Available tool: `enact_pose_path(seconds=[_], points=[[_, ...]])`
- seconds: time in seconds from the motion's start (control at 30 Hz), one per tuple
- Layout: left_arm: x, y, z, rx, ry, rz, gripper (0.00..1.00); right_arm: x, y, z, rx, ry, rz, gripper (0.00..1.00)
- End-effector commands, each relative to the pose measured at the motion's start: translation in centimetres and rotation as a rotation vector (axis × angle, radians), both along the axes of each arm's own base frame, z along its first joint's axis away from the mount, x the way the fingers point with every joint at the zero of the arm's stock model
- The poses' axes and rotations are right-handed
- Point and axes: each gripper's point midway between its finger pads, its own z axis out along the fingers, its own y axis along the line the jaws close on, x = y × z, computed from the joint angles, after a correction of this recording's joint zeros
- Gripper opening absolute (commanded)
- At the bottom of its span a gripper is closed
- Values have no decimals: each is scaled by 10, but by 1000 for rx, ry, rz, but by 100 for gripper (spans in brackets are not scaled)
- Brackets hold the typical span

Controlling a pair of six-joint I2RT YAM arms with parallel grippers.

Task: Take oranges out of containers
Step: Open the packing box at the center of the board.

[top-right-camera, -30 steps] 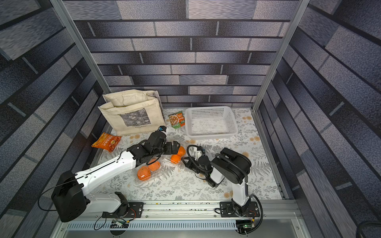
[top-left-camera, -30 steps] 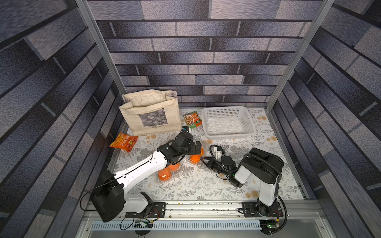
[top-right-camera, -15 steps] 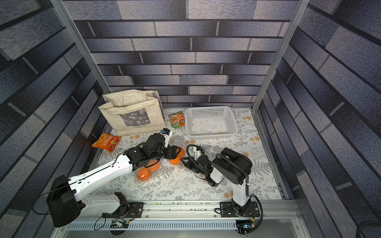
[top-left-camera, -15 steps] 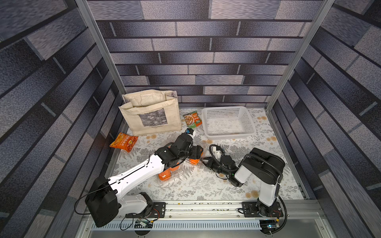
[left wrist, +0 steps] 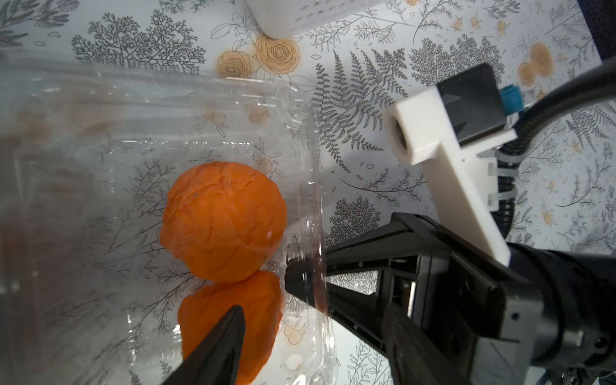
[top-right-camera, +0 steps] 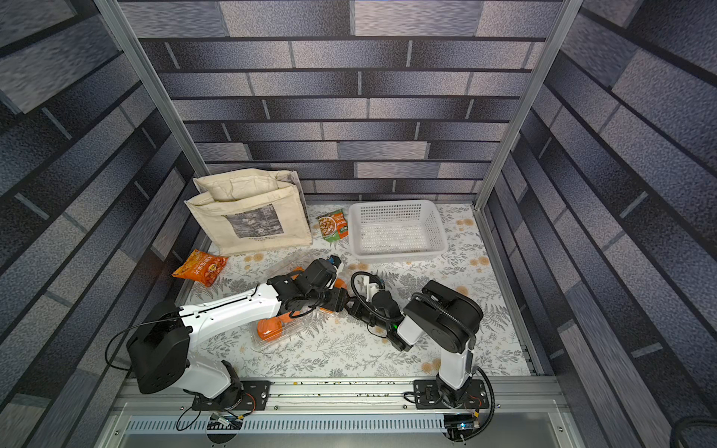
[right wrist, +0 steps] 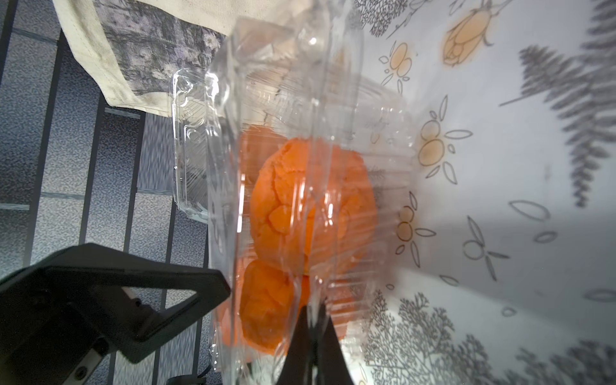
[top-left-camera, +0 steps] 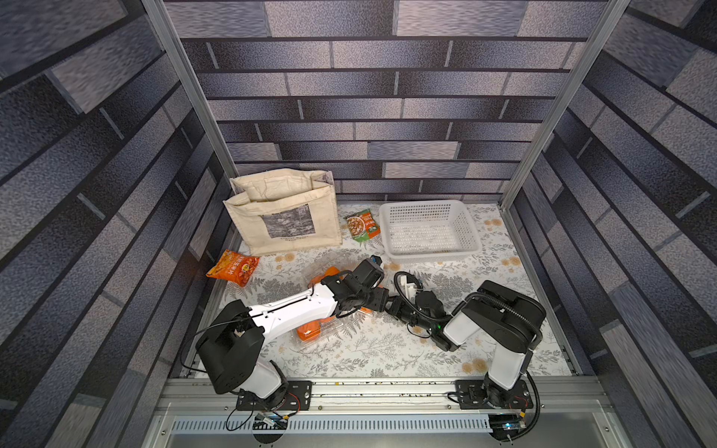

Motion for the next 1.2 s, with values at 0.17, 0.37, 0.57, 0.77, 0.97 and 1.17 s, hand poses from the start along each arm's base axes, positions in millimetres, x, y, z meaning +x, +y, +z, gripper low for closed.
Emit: enact_pose_path(seconds=[0.17,0.37,0.57,0.77,0.97,1.17], points=[[2,7,-13,152,-1,-14,58,-2,3,20,32,-67,31,0],[0,7,-25,252,-3,-33,59,-4,5,28,20,-89,56,0],[-3,2,-41,371,6,-69,59,-5,2,31,5,-103,51,0],[-2,5,-46,421,-6,-65,46,-5,-5,31,-10,-109,27,0],[-3,6,-50,459,-7,-83,39,-6,-5,37,-16,-122,35,0],[-4,0,-54,497,-8,-110,22,-6,-8,36,-16,-121,24,0]])
